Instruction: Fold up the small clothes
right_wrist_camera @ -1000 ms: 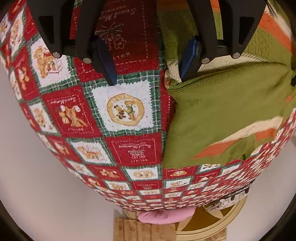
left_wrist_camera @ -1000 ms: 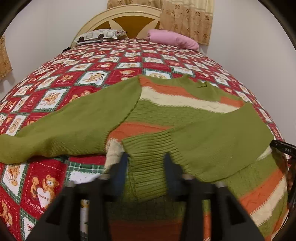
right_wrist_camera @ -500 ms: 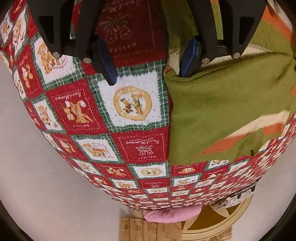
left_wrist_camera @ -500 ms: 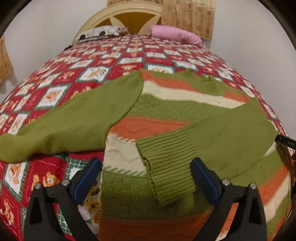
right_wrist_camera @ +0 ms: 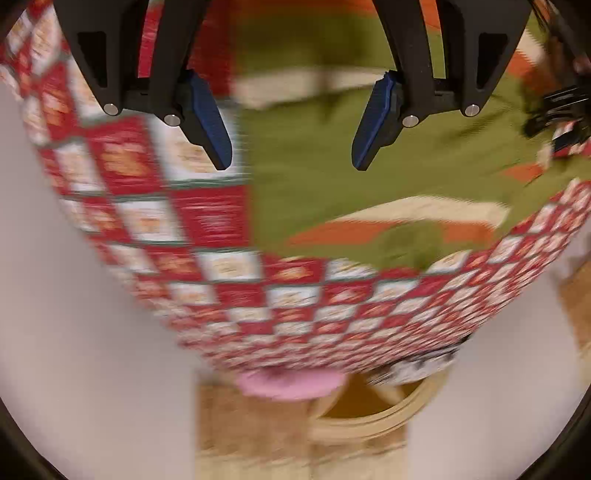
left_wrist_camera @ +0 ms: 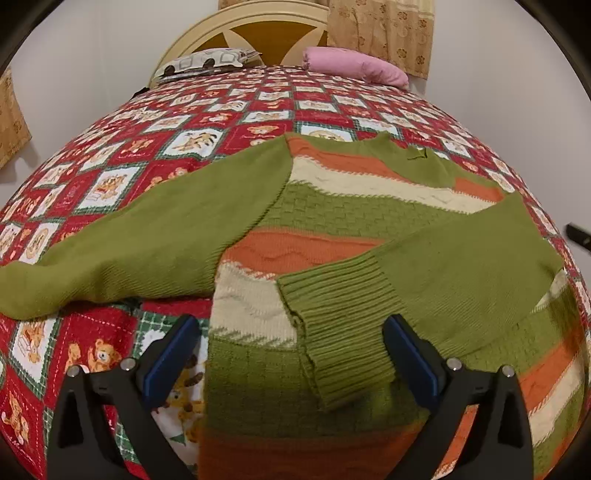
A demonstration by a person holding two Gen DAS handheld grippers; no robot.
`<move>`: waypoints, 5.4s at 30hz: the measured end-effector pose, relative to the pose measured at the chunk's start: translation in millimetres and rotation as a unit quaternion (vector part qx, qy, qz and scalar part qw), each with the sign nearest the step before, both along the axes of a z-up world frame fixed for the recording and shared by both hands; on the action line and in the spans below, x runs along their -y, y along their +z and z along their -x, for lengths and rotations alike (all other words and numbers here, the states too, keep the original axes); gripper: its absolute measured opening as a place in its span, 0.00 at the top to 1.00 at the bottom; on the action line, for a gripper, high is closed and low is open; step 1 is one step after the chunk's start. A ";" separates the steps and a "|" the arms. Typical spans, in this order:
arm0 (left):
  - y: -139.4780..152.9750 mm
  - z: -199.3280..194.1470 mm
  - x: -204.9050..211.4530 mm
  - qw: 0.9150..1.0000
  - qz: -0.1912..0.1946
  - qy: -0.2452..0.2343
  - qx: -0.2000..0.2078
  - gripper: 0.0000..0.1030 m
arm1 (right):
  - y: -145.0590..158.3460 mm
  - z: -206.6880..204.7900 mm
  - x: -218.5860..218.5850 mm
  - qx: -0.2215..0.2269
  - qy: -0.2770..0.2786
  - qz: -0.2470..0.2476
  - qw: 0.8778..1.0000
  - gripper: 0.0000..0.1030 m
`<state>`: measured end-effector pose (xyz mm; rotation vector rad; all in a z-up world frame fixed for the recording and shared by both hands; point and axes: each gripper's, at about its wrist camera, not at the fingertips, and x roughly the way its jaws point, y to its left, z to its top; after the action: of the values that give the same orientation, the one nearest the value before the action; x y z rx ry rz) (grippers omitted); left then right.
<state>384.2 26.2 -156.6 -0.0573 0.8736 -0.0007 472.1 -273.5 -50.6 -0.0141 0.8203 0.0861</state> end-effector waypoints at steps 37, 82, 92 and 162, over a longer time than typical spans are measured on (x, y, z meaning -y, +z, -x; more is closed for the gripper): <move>19.6 59.3 -93.8 0.994 -0.005 0.097 0.041 0.00 | -66.4 -2.9 -99.9 -0.027 0.084 0.025 0.996 0.29; -12.4 44.7 -364.2 0.904 0.198 0.377 0.042 0.91 | -65.2 -2.5 -99.1 -0.022 0.079 0.027 0.996 0.29; 43.0 93.5 -358.6 0.897 0.236 0.351 0.132 0.93 | -65.4 -2.3 -99.0 -0.022 0.079 0.028 0.996 0.29; 79.9 25.3 67.4 0.987 -0.010 -0.069 0.147 0.42 | -51.9 105.1 70.2 0.008 -0.003 -0.104 0.995 0.26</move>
<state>358.9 -41.2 -76.6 0.0216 0.5816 -0.1269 367.0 -343.7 -102.5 0.1829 0.7915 0.1651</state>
